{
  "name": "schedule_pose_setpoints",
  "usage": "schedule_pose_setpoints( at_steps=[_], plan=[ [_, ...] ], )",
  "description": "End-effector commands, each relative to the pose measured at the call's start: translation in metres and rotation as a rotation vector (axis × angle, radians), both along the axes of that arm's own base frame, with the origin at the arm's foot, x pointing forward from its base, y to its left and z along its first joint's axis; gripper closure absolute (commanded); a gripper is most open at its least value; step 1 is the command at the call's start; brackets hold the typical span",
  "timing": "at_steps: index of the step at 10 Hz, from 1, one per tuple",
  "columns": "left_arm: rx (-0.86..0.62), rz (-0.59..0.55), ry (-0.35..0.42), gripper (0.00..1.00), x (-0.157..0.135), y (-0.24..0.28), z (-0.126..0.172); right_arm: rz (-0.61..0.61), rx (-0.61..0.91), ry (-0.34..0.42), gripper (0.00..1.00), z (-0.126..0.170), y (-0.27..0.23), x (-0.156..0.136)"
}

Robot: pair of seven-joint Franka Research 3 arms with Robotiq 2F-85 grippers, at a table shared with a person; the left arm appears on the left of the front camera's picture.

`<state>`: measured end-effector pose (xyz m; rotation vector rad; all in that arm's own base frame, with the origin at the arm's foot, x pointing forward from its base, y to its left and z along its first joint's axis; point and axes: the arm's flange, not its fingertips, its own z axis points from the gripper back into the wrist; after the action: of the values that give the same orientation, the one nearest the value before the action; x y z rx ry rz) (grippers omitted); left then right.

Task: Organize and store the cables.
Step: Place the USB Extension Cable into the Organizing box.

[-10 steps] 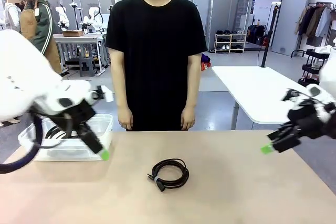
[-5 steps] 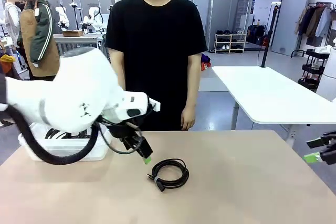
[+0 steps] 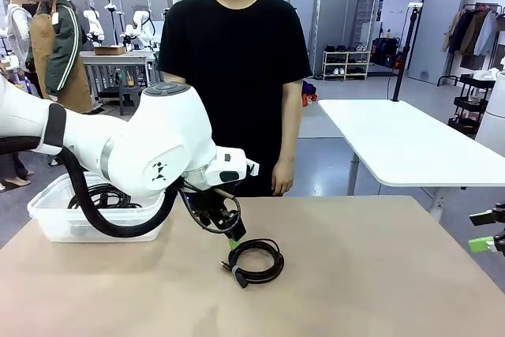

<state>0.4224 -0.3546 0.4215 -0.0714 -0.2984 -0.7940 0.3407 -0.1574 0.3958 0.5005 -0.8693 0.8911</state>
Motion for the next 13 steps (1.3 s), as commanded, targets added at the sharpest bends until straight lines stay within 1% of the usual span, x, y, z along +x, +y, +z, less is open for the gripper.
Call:
schedule_pose_setpoints(
  at_steps=[1, 4, 5, 6, 7, 8, 9, 10, 11, 13],
  plan=[
    [-0.011, 0.017, 0.007, 0.0, -0.005, 0.006, 0.002, -0.006, -0.007, 0.025, 0.0, 0.005, 0.005, 0.002],
    [-0.011, 0.017, 0.007, 0.0, -0.005, 0.006, 0.002, -0.006, -0.007, 0.025, 0.0, 0.005, 0.005, 0.002],
    [-0.003, 0.005, 0.002, 0.0, 0.0, 0.001, 0.0, -0.006, -0.007, 0.025, 0.0, 0.005, 0.005, 0.002],
    [-0.087, 0.035, 0.022, 0.0, 0.004, -0.006, -0.005, -0.006, -0.007, 0.025, 0.0, 0.005, 0.005, 0.002],
    [-0.106, 0.136, 0.058, 0.0, 0.006, -0.014, -0.01, -0.006, -0.007, 0.025, 0.0, 0.005, 0.005, 0.002],
    [-0.091, 0.21, 0.091, 0.0, 0.005, -0.021, -0.017, -0.006, -0.007, 0.025, 0.0, 0.005, 0.005, 0.002],
    [-0.054, 0.289, 0.073, 0.0, 0.004, -0.027, -0.025, -0.006, -0.007, 0.025, 0.0, 0.005, 0.005, 0.002],
    [0.016, 0.332, 0.088, 0.0, 0.004, -0.032, -0.035, -0.006, -0.007, 0.025, 0.0, 0.005, 0.005, 0.002],
    [0.046, 0.41, 0.128, 0.0, 0.004, -0.037, -0.046, -0.006, -0.007, 0.025, 0.0, 0.005, 0.005, 0.002],
    [-0.005, 0.562, 0.145, 0.0, 0.014, -0.038, -0.061, -0.006, -0.007, 0.025, 0.0, 0.005, 0.005, 0.002]
  ],
)
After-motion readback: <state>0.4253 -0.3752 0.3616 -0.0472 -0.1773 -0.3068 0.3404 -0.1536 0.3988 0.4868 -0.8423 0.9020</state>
